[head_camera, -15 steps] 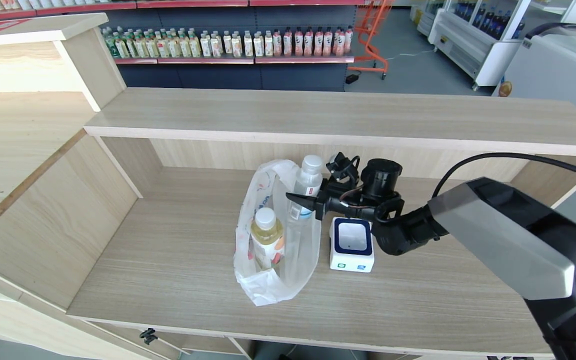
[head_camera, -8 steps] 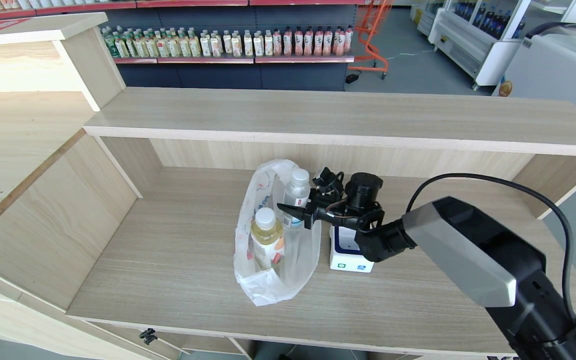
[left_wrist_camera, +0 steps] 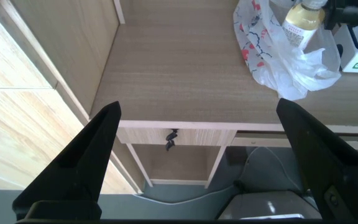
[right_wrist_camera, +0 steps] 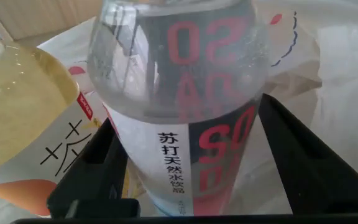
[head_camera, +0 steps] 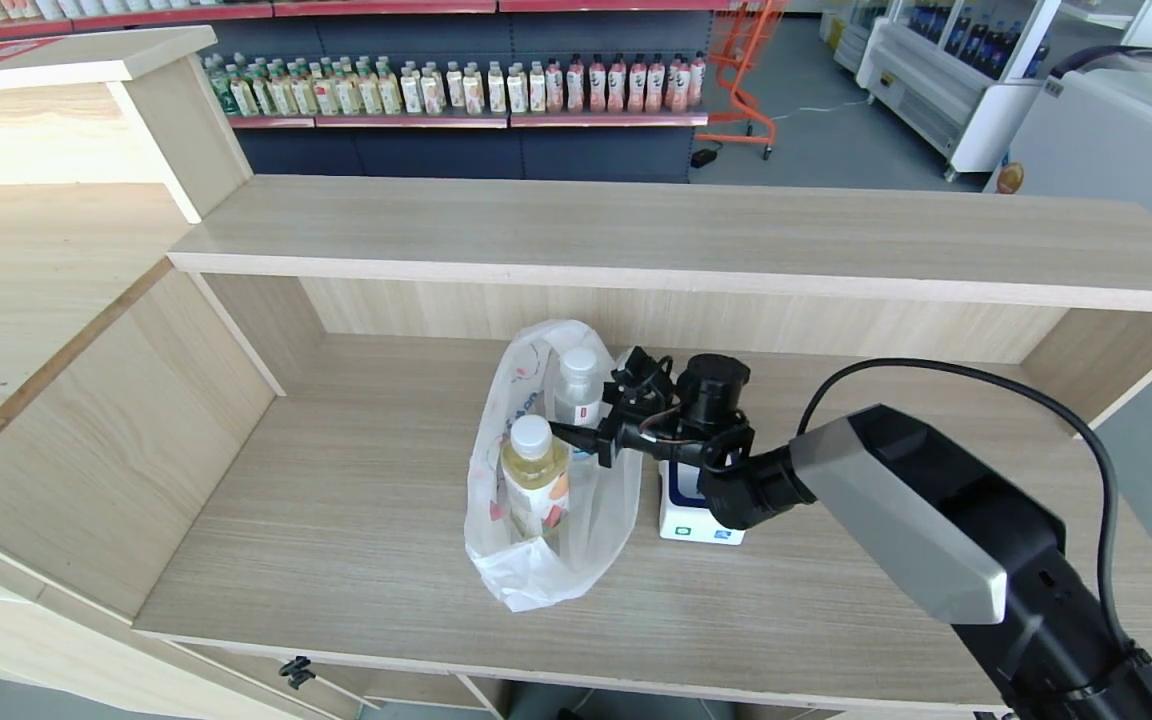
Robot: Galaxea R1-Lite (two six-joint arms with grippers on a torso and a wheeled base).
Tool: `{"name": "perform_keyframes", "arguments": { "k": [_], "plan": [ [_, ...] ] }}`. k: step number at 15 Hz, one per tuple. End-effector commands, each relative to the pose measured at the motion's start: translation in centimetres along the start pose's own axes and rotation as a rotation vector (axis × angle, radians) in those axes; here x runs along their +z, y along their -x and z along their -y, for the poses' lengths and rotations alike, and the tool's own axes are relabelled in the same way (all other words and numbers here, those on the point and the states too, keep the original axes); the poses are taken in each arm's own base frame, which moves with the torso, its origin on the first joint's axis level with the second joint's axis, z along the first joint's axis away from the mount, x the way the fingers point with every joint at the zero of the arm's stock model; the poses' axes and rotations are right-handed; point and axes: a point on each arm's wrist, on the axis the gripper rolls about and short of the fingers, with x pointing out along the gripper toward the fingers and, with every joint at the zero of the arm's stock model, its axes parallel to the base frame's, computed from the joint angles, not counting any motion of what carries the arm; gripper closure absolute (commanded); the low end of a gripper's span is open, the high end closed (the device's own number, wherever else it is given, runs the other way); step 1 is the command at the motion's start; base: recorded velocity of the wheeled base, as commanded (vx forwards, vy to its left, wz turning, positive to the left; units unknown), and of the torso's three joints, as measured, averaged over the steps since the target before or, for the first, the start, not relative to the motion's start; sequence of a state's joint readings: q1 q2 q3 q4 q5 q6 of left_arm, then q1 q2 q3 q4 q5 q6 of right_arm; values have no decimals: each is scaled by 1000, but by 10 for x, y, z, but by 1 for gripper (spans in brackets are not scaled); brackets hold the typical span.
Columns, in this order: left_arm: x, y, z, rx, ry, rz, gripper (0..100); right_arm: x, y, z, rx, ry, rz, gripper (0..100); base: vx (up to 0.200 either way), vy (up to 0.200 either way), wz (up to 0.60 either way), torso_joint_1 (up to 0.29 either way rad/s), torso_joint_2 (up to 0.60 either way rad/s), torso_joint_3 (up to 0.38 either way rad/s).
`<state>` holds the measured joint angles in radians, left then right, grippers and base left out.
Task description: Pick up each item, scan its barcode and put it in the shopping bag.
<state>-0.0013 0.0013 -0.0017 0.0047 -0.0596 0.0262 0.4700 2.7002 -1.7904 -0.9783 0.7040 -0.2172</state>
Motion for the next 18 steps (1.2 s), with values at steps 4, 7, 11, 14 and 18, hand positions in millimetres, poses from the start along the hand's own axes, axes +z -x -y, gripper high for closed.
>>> {"name": "perform_keyframes", "arguments": {
  "k": [4,7,11,14,18],
  "plan": [
    [0,0,0,-1,0,0,0,73,26,10,-29,-147,47,0,0,0,0,0,0,0],
    [0,0,0,-1,0,0,0,126,75,1,-63,-317,25,0,0,0,0,0,0,0],
    [0,0,0,-1,0,0,0,188,209,-57,-203,-352,-67,0,0,0,0,0,0,0],
    [0,0,0,1,0,0,0,212,304,-106,-527,-289,-147,0,0,0,0,0,0,0],
    [0,0,0,1,0,0,0,188,376,-217,-1063,-277,-343,0,0,0,0,0,0,0]
  ]
}}
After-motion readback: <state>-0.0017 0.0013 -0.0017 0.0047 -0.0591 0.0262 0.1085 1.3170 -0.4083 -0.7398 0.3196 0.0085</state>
